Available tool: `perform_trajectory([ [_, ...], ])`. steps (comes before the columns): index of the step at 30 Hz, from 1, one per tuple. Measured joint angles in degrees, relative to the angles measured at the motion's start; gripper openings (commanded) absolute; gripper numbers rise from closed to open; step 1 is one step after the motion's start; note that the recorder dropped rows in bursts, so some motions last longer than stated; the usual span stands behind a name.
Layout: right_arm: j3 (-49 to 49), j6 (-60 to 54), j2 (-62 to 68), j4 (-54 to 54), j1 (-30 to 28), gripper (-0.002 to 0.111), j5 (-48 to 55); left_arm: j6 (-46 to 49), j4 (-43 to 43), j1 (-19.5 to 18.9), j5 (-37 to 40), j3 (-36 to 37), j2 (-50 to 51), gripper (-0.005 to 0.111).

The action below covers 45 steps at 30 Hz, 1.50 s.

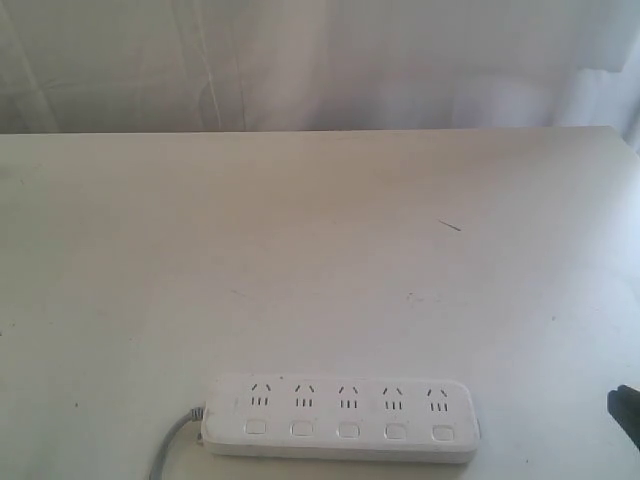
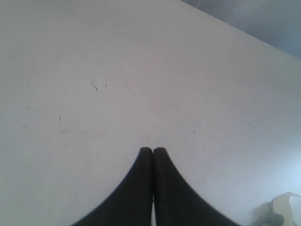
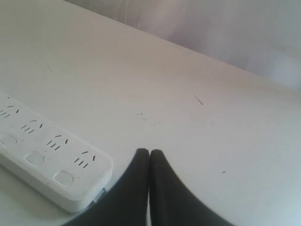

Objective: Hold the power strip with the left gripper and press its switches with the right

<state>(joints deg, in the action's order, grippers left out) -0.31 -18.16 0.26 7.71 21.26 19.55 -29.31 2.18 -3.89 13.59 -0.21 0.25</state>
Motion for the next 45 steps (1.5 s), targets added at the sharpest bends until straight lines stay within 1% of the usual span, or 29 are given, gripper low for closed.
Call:
perform_trajectory([
  [4,0.0,0.7,0.0,0.0,-1.2,0.000,0.0,0.0,0.0,0.0,0.0,0.0,0.0,0.000],
  [14,0.0,4.0,0.0,0.0,-13.5,0.000,0.0,0.0,0.0,0.0,0.0,0.0,0.0,0.000],
  [17,0.0,4.0,0.0,0.0,-15.5,0.000,0.0,0.0,0.0,0.0,0.0,0.0,0.0,0.000],
  [33,0.0,4.0,0.0,-0.3,-16.0,0.000,0.1,0.0,0.0,0.0,0.0,0.0,0.0,0.000],
  [35,0.0,5.4,0.0,-1.8,-16.0,0.000,0.1,0.0,0.0,0.0,0.0,0.0,0.0,0.000],
  [39,0.0,12.5,0.0,-6.4,-16.0,0.000,0.1,0.0,0.0,0.0,0.0,0.0,0.0,0.000],
  [45,0.0,14.8,0.0,-7.7,-16.0,0.000,0.1,0.0,0.0,0.0,0.0,0.0,0.0,0.000],
])
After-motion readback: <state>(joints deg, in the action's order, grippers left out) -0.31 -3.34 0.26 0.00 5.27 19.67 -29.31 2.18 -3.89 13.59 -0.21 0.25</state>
